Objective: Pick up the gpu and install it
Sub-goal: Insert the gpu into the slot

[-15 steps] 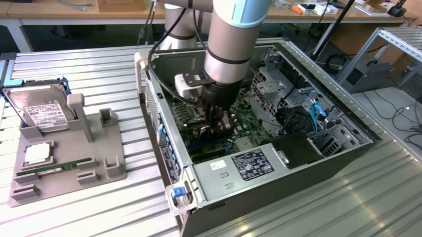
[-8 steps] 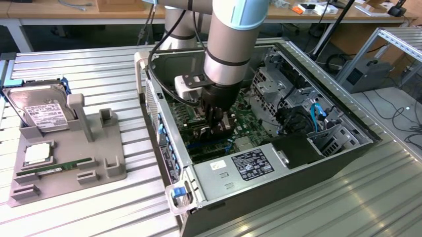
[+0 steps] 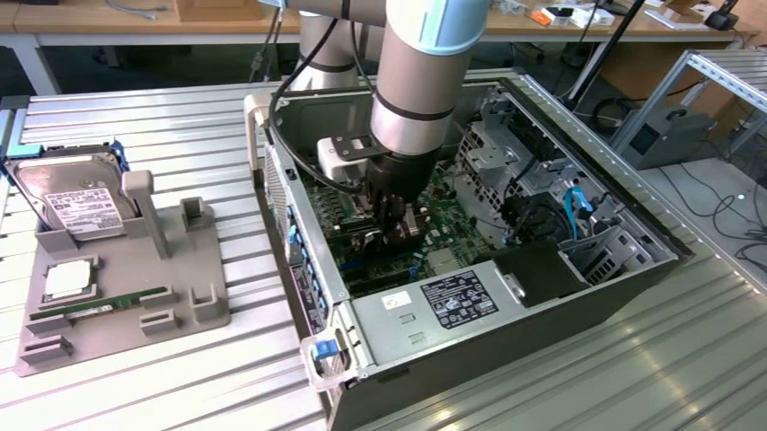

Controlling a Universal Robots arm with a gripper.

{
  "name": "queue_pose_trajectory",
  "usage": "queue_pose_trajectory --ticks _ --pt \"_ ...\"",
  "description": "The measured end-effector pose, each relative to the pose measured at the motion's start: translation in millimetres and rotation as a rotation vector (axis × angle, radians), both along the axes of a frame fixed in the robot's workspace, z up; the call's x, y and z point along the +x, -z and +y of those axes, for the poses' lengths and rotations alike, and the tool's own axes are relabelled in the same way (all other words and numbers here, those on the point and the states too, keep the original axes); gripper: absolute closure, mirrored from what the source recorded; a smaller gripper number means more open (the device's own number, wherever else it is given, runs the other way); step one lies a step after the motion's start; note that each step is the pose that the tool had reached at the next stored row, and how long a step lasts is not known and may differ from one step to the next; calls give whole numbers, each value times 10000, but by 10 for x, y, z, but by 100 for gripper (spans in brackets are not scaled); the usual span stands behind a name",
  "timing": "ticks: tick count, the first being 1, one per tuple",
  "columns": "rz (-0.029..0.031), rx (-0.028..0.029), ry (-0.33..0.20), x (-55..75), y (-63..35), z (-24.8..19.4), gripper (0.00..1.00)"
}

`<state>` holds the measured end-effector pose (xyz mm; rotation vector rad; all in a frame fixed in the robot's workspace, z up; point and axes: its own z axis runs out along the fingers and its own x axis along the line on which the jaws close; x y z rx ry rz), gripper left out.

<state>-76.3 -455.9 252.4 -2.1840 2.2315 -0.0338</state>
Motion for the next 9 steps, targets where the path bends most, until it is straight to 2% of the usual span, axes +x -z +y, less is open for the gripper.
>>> queue_pose_trajectory --ticks 9 --pt "0 -10 0 0 9 0 73"
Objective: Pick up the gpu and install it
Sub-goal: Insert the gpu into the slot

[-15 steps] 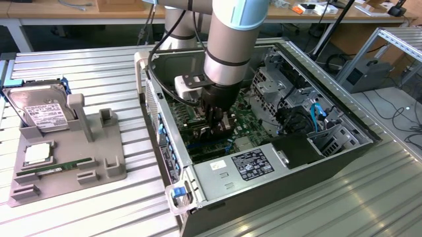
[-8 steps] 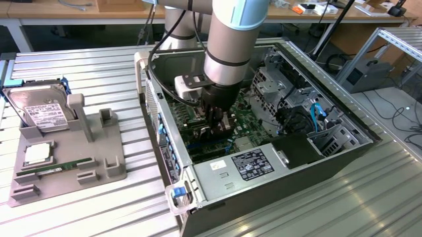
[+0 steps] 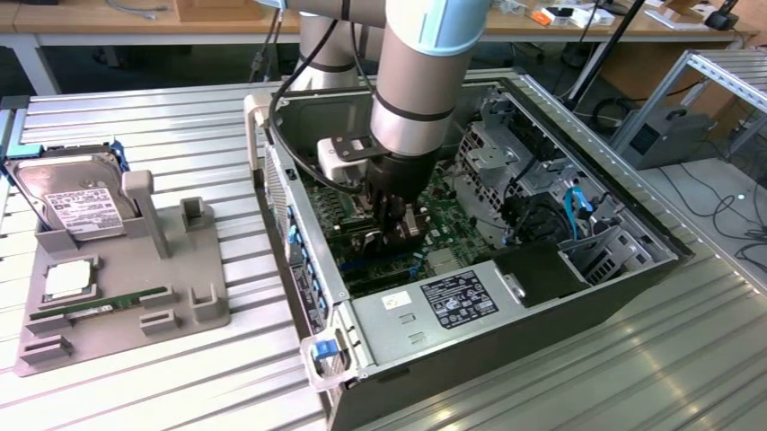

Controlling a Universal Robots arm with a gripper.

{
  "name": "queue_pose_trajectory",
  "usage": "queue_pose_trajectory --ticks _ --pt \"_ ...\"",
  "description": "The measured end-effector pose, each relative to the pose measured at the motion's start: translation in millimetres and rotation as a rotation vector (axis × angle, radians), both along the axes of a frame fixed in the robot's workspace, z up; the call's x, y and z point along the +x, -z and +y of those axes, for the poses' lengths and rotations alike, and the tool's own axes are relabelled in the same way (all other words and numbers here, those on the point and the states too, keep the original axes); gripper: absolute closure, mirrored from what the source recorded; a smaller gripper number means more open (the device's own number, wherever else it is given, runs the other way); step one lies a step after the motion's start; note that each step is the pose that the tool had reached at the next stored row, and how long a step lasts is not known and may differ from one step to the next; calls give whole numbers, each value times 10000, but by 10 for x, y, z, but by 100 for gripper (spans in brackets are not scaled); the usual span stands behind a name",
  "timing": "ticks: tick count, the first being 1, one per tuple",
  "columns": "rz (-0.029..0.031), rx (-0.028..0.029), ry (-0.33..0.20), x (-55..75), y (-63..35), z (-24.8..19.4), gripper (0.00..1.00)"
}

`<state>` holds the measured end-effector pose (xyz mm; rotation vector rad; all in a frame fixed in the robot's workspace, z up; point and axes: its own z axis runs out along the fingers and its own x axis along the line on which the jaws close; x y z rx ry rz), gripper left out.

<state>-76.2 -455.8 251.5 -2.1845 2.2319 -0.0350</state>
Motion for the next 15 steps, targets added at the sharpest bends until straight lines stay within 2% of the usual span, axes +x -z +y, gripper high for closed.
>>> queue_pose_trajectory --ticks 15 --pt "1 -5 0 0 2 0 73"
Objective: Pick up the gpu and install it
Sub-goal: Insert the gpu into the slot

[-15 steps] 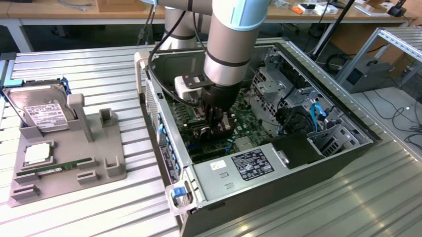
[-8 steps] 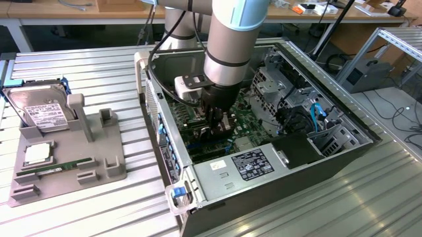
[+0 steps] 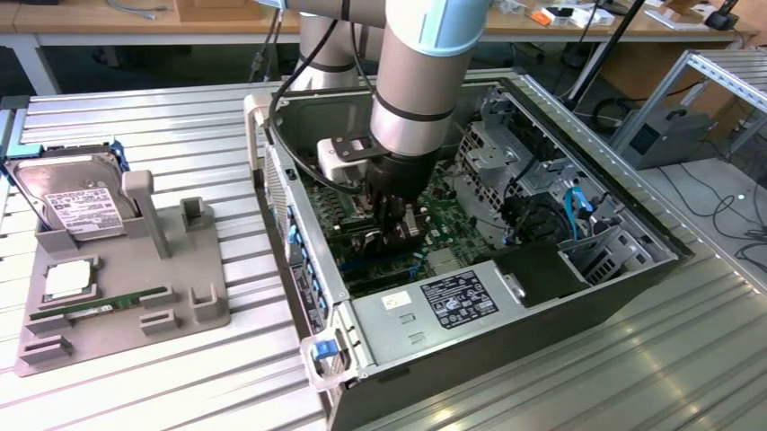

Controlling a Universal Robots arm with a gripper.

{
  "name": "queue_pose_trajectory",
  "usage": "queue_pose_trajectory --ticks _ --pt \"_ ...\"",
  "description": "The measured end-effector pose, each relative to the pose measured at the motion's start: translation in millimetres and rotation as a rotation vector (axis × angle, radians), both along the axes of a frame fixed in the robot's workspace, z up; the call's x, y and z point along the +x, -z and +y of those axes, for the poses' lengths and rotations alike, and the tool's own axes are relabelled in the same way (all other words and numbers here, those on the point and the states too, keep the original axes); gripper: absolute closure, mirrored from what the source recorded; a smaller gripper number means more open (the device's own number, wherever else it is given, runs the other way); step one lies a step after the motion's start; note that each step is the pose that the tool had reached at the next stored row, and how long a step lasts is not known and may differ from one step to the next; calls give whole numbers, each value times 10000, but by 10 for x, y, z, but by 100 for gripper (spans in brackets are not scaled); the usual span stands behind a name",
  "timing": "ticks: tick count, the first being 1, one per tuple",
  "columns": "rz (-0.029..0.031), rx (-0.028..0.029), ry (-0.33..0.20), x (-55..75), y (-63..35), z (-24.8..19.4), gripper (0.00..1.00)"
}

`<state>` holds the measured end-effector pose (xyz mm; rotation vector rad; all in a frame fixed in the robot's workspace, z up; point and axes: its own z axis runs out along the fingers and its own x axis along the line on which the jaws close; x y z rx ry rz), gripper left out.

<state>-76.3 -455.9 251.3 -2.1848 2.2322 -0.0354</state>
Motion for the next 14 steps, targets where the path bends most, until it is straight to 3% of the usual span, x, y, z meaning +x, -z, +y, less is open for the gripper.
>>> queue_pose_trajectory --ticks 3,5,8,9,12,14 --pt "-3 5 0 0 2 0 71" --pt "-1 2 0 0 1 0 59" --pt "0 -6 0 0 0 0 59" --pt "-1 -6 0 0 -32 0 59" --pt "-5 -5 1 0 -253 14 59" --pt "-4 -20 1 0 -446 68 59"
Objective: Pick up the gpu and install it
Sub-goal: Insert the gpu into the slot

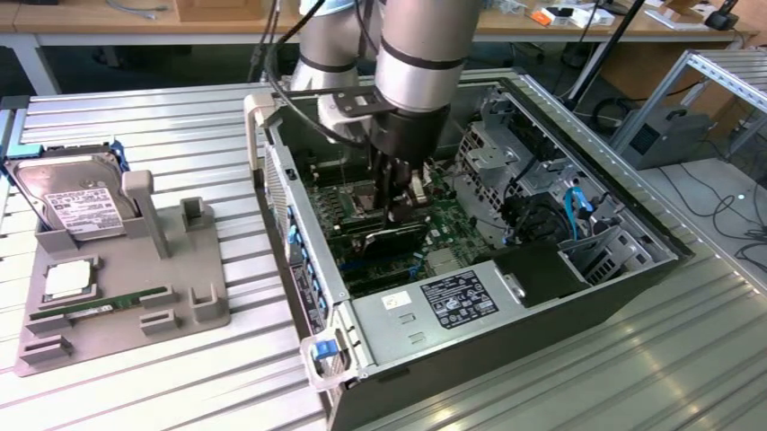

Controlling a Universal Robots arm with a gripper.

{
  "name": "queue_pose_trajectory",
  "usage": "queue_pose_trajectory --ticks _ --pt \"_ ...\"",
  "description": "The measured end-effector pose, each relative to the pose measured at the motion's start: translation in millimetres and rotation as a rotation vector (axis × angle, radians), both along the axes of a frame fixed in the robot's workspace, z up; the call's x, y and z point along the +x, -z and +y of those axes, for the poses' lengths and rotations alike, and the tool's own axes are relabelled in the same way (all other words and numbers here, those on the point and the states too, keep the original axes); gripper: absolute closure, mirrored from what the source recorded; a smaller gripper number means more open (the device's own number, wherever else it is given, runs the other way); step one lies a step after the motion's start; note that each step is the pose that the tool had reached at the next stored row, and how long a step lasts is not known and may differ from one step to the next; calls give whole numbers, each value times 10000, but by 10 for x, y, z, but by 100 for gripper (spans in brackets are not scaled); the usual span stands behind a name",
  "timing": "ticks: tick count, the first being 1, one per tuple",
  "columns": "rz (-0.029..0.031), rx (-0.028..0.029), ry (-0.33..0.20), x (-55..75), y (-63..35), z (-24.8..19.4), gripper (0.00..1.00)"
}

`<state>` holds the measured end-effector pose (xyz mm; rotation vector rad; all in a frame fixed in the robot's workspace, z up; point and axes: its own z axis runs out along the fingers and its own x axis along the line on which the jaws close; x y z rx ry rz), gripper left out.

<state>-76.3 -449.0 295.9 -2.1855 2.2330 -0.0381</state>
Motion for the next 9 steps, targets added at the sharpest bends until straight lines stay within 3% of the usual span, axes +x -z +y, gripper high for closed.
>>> queue_pose_trajectory --ticks 1,3,6,9 --pt "-1 -8 -1 0 -71 42 60" --pt "-8 -15 -1 -11 -172 72 73" --pt "-42 -15 -1 -67 -228 74 89" --pt "-53 -18 -1 -211 -230 74 89"
